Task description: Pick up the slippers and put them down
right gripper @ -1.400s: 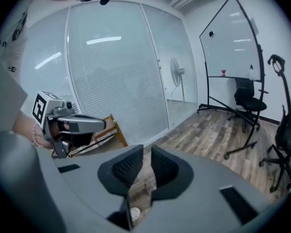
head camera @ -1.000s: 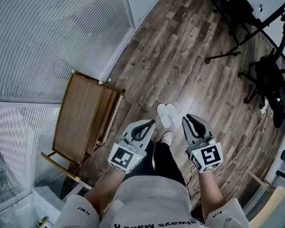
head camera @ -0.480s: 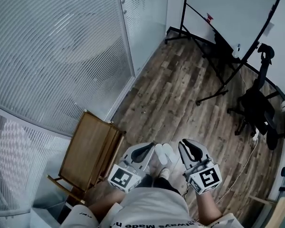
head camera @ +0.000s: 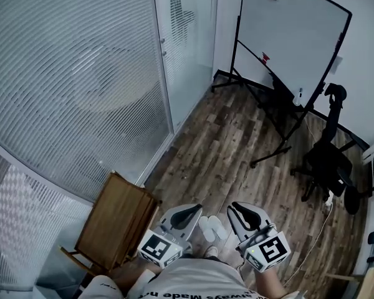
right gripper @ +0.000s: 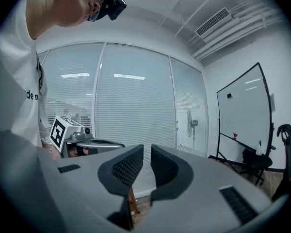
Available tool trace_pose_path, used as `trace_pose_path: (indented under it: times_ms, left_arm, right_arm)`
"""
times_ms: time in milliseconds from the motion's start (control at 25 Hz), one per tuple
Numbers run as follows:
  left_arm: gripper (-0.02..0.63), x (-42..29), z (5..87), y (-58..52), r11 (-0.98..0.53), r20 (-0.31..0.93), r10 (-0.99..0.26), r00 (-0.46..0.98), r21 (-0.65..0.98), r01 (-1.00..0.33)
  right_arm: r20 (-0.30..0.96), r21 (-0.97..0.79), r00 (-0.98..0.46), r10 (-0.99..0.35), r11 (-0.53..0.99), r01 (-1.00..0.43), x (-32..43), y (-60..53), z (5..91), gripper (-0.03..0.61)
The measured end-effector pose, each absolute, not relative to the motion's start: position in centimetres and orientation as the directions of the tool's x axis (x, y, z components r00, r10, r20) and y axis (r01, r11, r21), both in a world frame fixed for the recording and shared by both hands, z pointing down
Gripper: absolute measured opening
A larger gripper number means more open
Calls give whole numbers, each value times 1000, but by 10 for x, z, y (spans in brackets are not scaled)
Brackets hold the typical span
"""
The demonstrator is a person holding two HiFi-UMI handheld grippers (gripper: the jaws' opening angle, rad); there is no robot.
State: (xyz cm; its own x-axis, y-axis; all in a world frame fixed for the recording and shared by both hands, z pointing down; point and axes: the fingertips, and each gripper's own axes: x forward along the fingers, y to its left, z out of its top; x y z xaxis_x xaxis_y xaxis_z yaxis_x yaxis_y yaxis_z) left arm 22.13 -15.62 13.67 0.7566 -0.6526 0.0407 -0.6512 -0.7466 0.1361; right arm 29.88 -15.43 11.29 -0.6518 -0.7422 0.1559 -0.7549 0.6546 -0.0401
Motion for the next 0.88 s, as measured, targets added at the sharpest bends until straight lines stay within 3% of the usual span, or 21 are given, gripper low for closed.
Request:
trace_pose_path:
  times_ms: [880]
  left_arm:
    - [12,226,99,-167,-769,-23,-636,771,98,-631]
  right_arm:
    - [101,-10,-656,-748,659,-752,298,-161,81,40]
